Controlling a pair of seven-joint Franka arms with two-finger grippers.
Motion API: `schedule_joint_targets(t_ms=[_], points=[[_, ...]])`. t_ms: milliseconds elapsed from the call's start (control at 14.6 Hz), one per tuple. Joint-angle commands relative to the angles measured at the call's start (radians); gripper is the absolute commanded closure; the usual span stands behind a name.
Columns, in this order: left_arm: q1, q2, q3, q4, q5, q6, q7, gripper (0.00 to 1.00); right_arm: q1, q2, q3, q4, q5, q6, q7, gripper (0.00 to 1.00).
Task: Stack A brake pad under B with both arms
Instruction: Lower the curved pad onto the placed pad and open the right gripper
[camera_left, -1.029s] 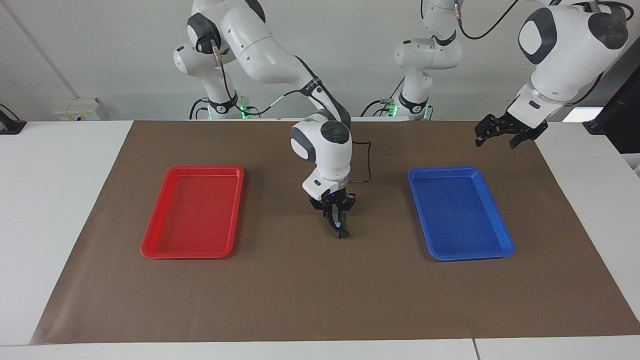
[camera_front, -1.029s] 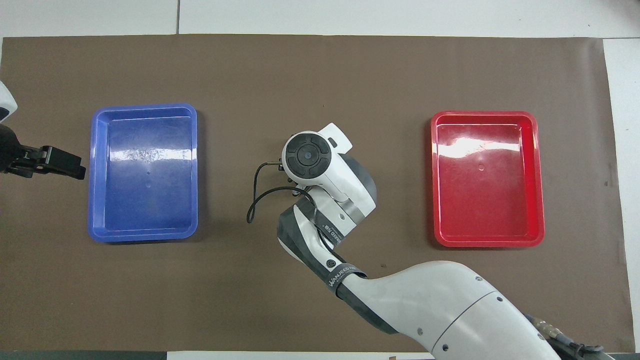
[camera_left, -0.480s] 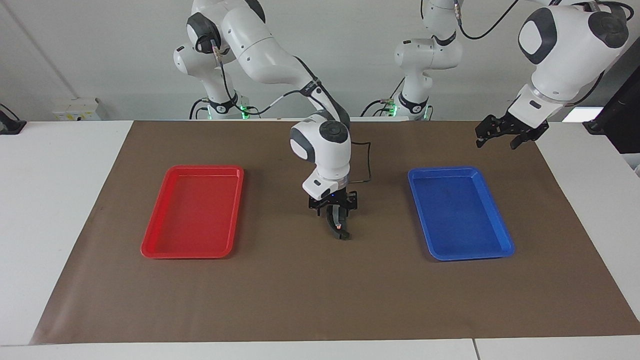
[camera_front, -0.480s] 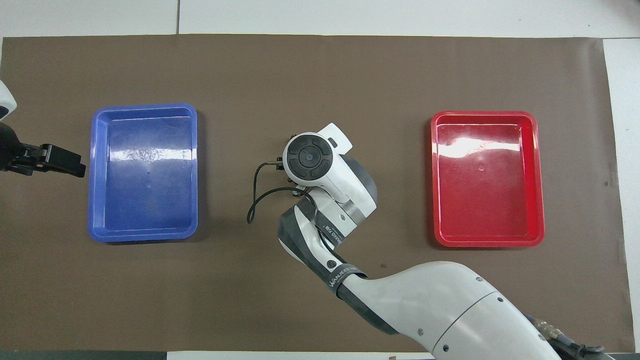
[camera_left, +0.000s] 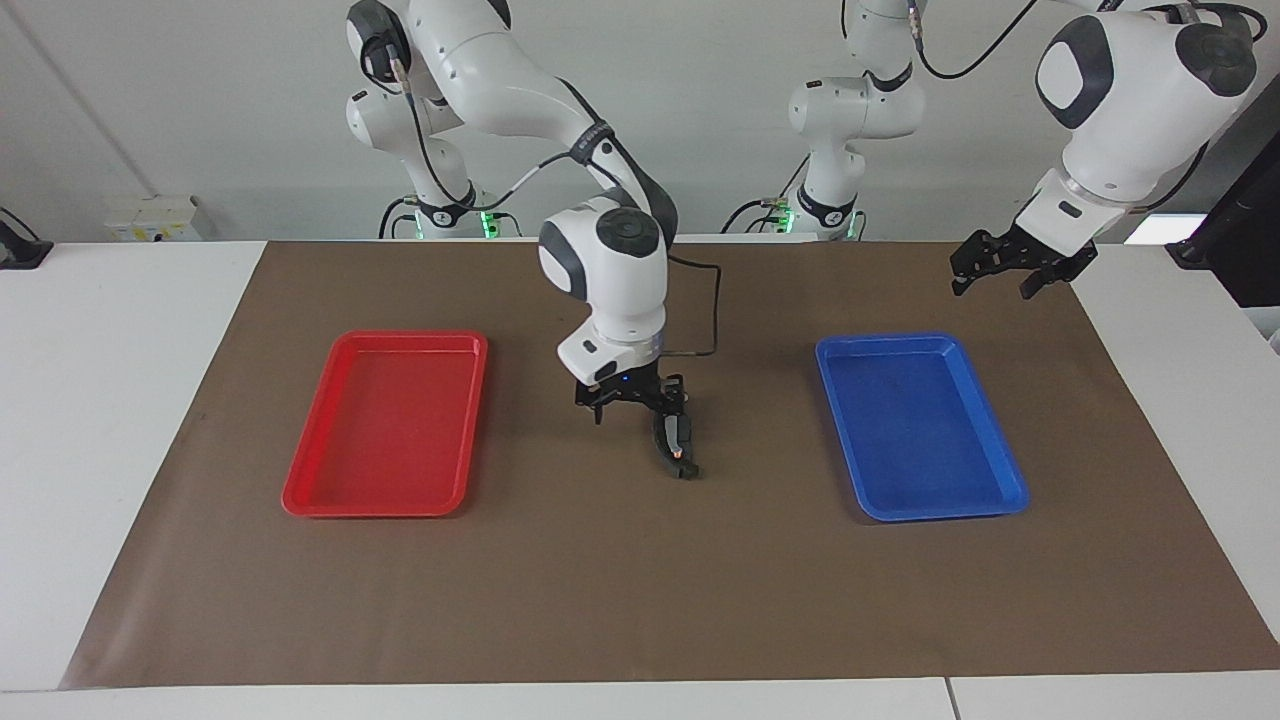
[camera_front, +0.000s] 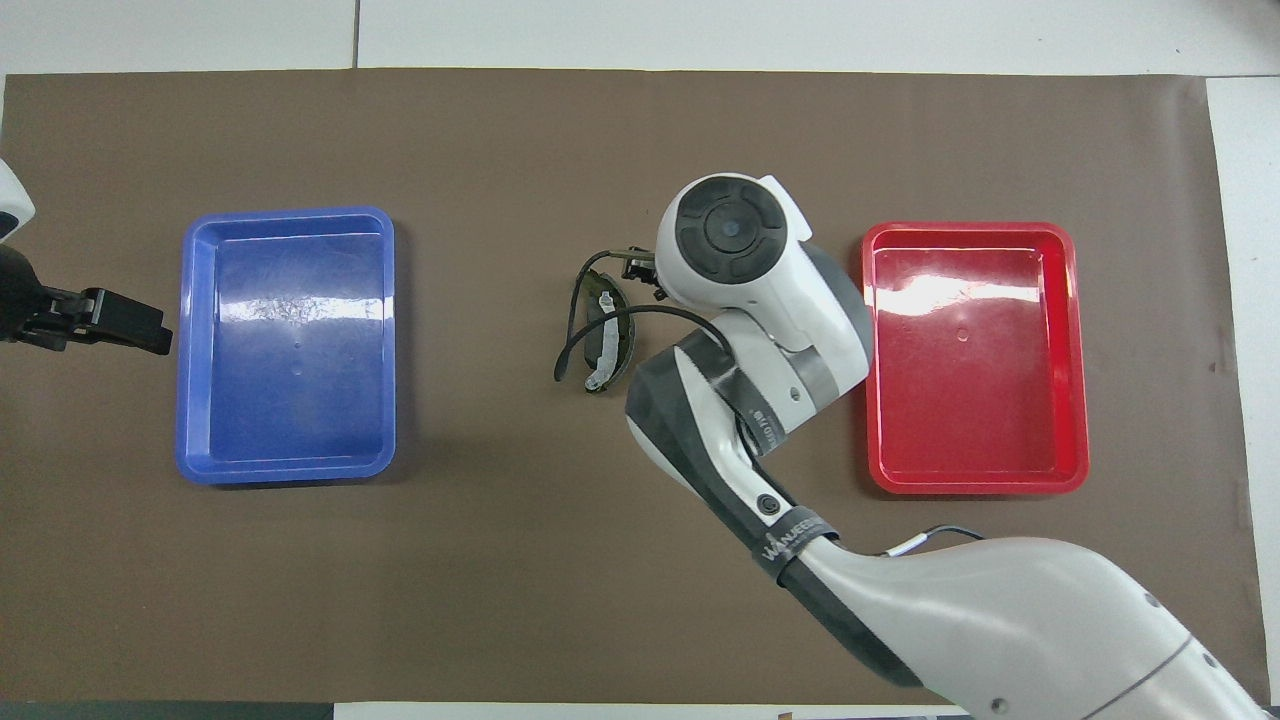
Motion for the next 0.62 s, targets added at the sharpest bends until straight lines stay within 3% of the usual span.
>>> schedule_joint_targets(t_ms=[0,275,549], points=[[0.012,-0.022,-0.007,-0.028,-0.001,0.022,0.003,0.01,-0.129,-0.123,0.017,-0.054,-0.016,-0.097,-0.108,0.0],[0.012,-0.022,-0.007,-0.026,-0.001,0.022,0.001,0.01,-0.315,-0.225,0.02,-0.049,0.003,-0.248,-0.344,0.0],[0.012,-0.022,-0.007,-0.026,-0.001,0.02,0.001,0.01,-0.406,-0.332,0.02,-0.052,0.044,-0.386,-0.451,0.0]])
